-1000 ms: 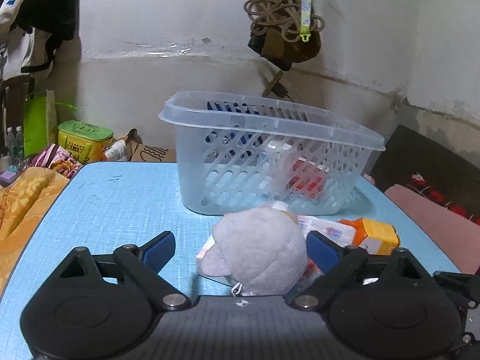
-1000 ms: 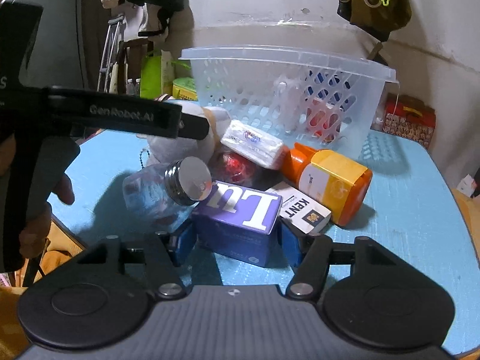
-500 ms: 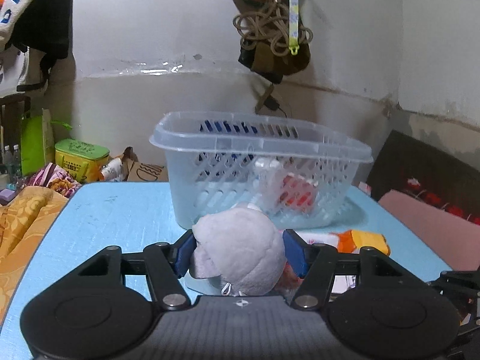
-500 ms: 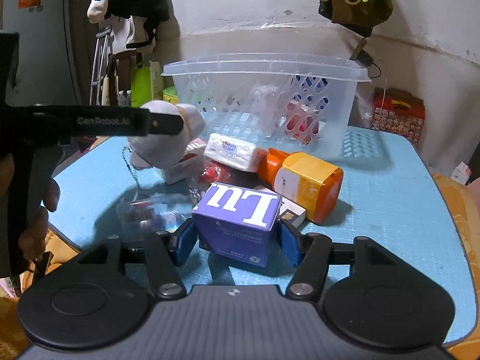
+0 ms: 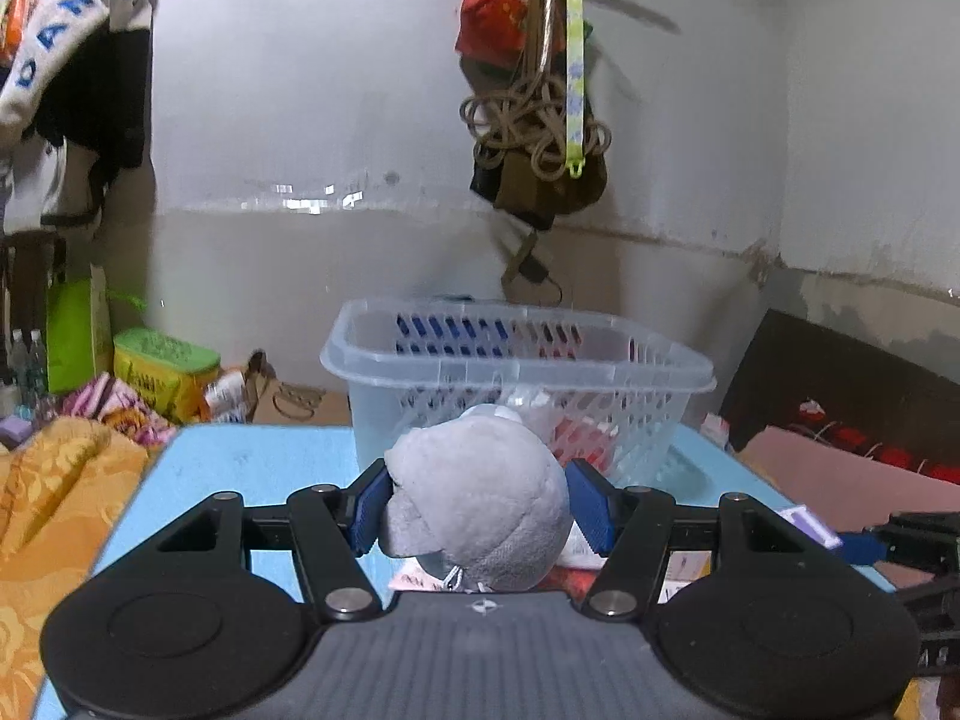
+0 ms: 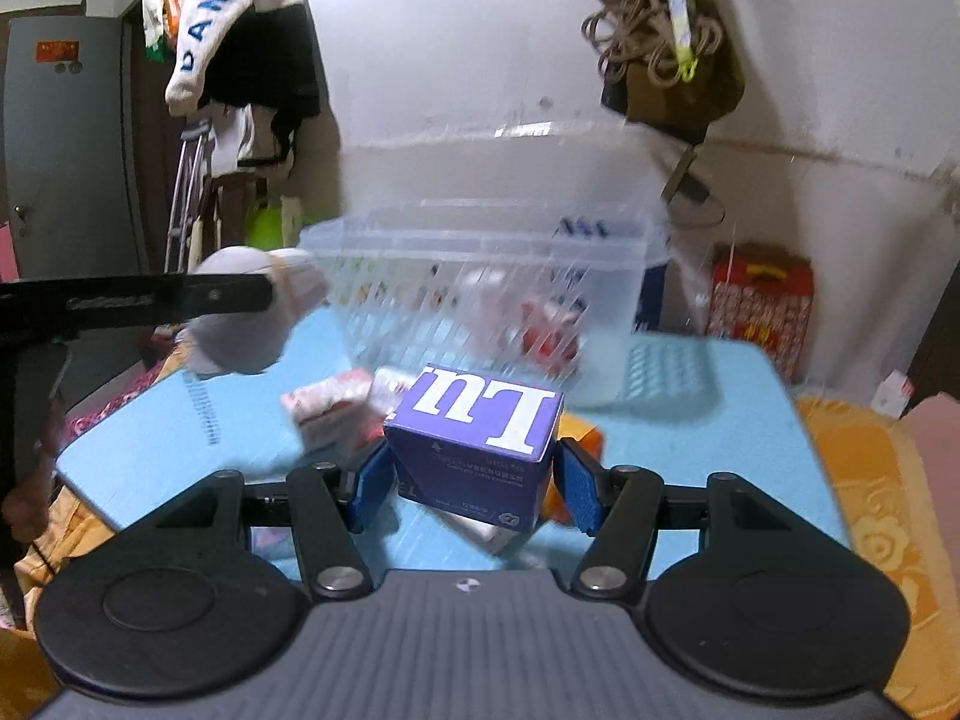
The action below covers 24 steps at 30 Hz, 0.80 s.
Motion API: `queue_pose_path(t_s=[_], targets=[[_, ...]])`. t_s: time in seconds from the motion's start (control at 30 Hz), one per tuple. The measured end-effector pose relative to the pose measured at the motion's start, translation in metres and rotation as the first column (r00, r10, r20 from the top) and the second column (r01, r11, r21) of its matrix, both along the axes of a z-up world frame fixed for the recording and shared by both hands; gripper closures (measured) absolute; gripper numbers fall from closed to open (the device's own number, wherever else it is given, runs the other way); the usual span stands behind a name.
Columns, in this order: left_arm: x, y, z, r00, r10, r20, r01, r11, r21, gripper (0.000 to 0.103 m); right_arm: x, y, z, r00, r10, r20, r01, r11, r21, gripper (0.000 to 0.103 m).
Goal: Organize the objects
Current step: 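Carry the plush toy with left gripper into the basket while right grasps and drops the Lu box there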
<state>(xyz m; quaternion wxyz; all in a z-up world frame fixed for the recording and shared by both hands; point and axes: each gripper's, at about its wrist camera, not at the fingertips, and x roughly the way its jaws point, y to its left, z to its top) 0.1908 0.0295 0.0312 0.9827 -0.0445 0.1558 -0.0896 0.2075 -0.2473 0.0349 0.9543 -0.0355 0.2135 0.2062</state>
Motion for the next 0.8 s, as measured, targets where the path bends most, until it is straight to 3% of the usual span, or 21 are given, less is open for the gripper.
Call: queue_pose_path(t_s=[0.2,0.43,0.8], targets=[[-0.010,0.003,0.011,0.999,-0.021,0.044,0.022,1.000,-0.008,0.038,0.005,-0.016,0.013,1.000,0.019,0.003,-0.019,0.997,0.076,0.041],[-0.012,0.008,0.016,0.999,-0.028,0.029,0.029,0.999,-0.038,0.038,0.007,-0.028,0.020,0.999,0.038,0.005,-0.038,0.992,0.123,0.041],[-0.013,0.011,0.021,1.000,-0.005,0.024,0.007,0.998,-0.059,0.038,0.014,-0.029,0.028,0.998,0.055,0.028,-0.058,0.991,0.122,0.041]])
